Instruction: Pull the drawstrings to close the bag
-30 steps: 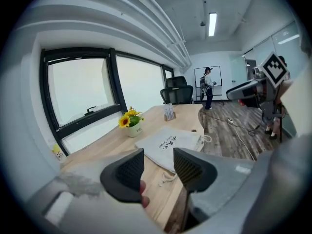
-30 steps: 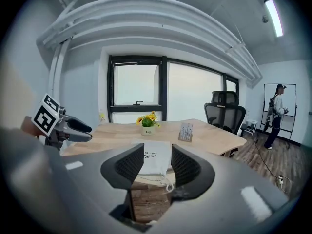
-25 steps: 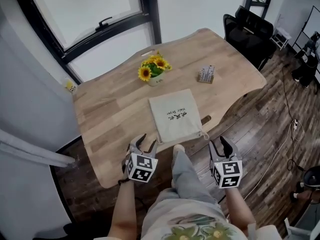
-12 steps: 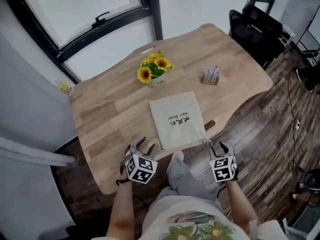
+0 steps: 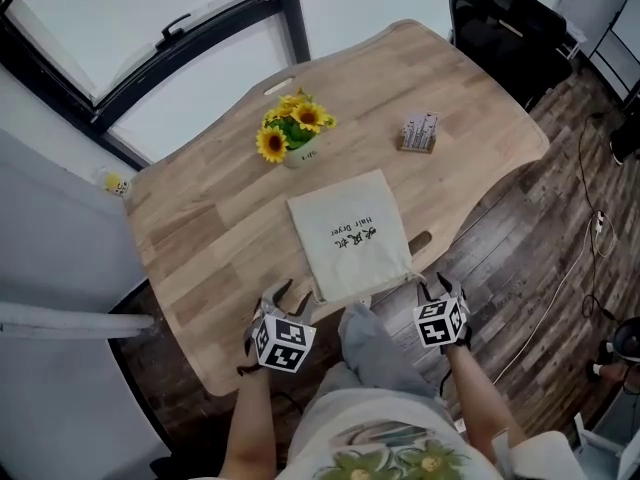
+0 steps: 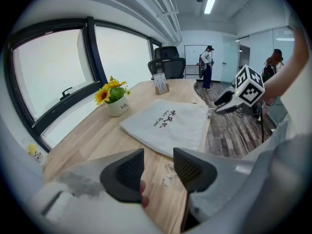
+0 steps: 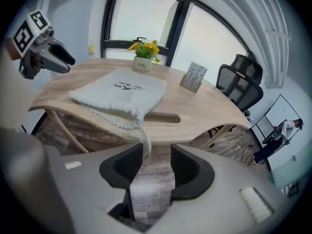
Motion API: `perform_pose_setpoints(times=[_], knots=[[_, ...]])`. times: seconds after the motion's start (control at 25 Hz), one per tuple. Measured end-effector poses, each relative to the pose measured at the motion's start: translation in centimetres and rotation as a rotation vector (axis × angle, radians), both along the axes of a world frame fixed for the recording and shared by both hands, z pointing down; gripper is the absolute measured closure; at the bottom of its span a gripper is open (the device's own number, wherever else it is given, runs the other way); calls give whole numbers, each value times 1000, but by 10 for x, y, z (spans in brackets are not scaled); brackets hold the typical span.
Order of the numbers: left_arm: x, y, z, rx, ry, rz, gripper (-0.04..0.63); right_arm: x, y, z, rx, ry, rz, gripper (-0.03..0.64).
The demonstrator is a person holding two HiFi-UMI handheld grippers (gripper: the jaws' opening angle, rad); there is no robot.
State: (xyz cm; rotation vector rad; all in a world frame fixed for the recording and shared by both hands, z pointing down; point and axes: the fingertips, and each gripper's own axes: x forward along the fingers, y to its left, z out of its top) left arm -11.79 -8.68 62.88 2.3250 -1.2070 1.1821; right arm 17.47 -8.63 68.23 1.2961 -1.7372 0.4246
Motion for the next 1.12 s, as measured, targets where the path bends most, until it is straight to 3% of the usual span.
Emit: perform_pose_setpoints(times=[0.28,0.52,0.72,0.92,1.12], knots=[[9,-6,8,-28,-7,37,414,4,-15,18,6,-4,74,476],[9,-9,14,-47,-24,49,414,9,-21,22,12,1,74,522],[10,-6,21,-65,-19,49,413,3,-25,6,63,44,-14,513],[15,-6,25,-72,-25,59,414,-8,-35,2,129,160,-134,511],[4,-9,27,-77,-54,52,414,-18,-42,12,96,187,-195,543]])
